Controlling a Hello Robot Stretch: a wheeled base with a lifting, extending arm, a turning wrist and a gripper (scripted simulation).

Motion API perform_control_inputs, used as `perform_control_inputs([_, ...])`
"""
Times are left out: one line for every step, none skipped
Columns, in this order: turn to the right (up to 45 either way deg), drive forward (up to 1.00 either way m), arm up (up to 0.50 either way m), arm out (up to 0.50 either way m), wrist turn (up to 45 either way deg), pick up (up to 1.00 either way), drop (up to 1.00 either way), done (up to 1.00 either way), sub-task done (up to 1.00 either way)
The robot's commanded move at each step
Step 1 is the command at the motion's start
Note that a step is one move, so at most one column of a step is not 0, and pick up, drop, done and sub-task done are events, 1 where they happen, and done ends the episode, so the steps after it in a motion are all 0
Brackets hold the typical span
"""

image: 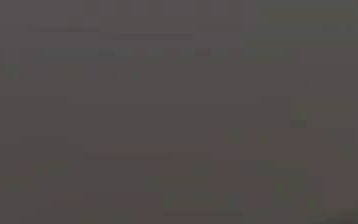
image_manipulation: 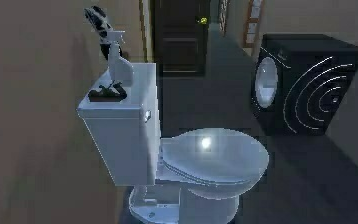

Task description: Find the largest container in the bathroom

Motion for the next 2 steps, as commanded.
perform_control_inputs([45.0, 0.00, 0.00, 0.00, 0.0, 0.00, 0.00, 0.00, 0.00])
perform_control_inputs([45.0, 0.00, 0.00, 0.00, 0.0, 0.00, 0.00, 0.00, 0.00])
